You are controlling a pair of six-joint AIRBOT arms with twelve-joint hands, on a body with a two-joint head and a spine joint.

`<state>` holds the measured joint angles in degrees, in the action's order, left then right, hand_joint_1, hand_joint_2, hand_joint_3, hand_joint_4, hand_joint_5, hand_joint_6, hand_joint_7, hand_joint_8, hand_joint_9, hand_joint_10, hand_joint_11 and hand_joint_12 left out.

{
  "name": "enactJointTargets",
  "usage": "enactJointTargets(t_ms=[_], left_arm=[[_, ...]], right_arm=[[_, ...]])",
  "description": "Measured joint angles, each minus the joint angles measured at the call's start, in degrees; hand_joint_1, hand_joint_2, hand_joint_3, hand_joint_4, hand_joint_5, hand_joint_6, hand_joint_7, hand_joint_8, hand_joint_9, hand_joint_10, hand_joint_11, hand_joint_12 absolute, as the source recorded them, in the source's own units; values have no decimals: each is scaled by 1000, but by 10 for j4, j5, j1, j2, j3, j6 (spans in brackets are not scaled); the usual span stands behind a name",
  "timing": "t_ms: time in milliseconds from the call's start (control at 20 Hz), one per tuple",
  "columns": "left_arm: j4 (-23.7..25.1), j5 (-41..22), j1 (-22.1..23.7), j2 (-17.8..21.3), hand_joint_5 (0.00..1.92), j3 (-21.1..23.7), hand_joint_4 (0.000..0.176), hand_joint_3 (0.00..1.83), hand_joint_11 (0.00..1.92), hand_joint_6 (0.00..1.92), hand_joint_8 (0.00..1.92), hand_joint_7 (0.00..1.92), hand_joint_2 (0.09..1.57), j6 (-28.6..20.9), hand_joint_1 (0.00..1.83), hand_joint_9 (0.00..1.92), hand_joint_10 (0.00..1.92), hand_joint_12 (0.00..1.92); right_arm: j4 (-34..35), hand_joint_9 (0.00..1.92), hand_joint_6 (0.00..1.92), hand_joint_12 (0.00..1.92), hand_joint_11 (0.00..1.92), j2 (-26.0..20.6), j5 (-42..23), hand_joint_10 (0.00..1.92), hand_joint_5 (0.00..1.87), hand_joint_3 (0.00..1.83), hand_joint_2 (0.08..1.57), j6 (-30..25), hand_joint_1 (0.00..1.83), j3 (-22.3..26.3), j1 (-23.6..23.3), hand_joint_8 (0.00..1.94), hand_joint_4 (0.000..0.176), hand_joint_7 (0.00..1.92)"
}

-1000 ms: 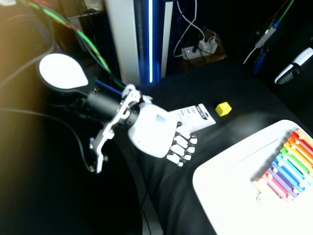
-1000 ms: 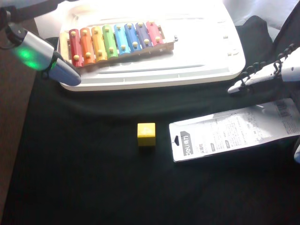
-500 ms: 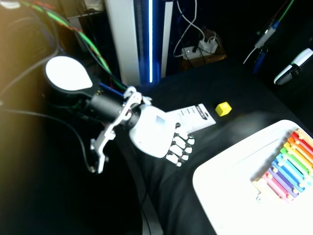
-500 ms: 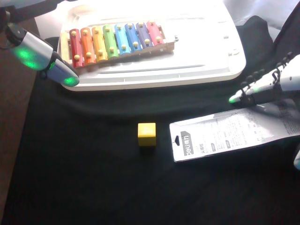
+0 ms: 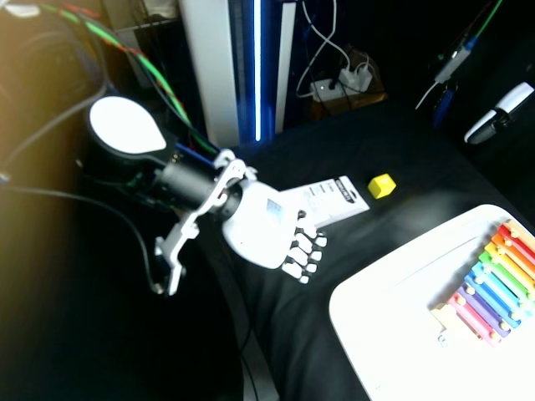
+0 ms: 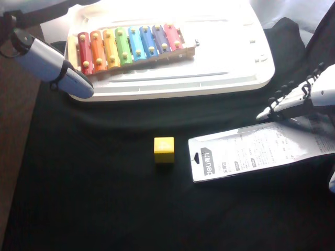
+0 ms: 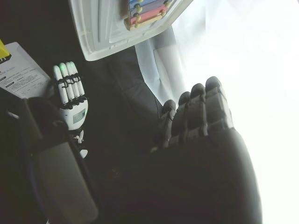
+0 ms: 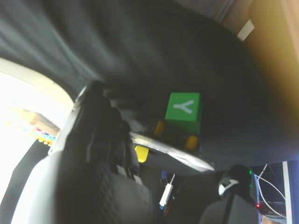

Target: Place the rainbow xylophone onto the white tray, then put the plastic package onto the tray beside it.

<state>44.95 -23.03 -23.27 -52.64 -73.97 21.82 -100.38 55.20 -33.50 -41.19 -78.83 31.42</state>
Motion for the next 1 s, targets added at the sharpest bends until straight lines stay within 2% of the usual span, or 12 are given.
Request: enactJointTargets(t_ms=[100,200,350,450,600,700,750,800,850,900,950,1000], left_arm=[[0,-1,0,0,0,0,79,3,0,0,0,0,700,0,838,0,0,0],[0,-1,0,0,0,0,45,3,0,0,0,0,702,0,839,5,2,0],[0,0,-2,-1,0,0,21,4,0,0,0,0,707,1,850,0,0,0],[0,0,-2,-1,0,0,41,1,0,0,0,0,701,1,830,0,0,0],[0,0,-2,-1,0,0,22,0,0,0,0,0,691,1,833,0,0,0],[0,0,-2,-1,0,0,0,0,0,0,0,0,696,1,836,8,3,0],[0,-1,-2,-2,0,0,0,0,0,0,0,0,698,1,834,4,1,0],[0,0,-2,-4,0,0,6,0,0,0,0,0,698,1,840,1,0,0],[0,0,-2,-6,0,0,8,0,0,0,0,0,690,1,828,1,0,0],[0,-1,-3,-8,0,0,20,0,0,0,0,0,686,1,840,3,1,0],[0,-3,-5,-8,0,0,24,0,0,0,0,0,686,1,840,10,4,0],[0,-4,-5,-8,0,0,17,0,0,0,0,0,694,1,833,8,2,0]], right_arm=[[0,244,13,53,335,0,0,12,218,22,655,0,722,0,0,8,0,228],[-3,253,8,41,322,0,0,5,255,11,704,-1,795,0,0,5,0,252],[-3,265,13,37,321,1,0,7,281,18,740,-1,916,0,0,9,0,270],[-3,264,11,51,357,2,0,5,288,22,770,0,957,0,0,4,0,265],[-3,336,10,94,470,2,0,14,341,5,793,0,948,0,0,8,0,316],[-2,397,8,129,532,3,2,13,400,4,834,0,917,0,0,7,0,368],[-2,451,3,170,580,3,2,10,434,2,860,0,908,0,0,3,0,405],[-2,548,11,312,635,3,2,8,491,4,885,0,936,0,0,7,0,467],[-1,673,11,566,656,3,2,8,539,0,909,0,933,0,0,11,0,531],[1,681,2,726,606,3,3,3,553,0,924,1,912,0,0,2,0,533],[3,636,0,730,534,3,3,0,554,1,933,1,902,0,-2,0,0,518],[3,647,8,739,543,3,2,8,576,5,943,1,902,0,-2,7,0,534]])
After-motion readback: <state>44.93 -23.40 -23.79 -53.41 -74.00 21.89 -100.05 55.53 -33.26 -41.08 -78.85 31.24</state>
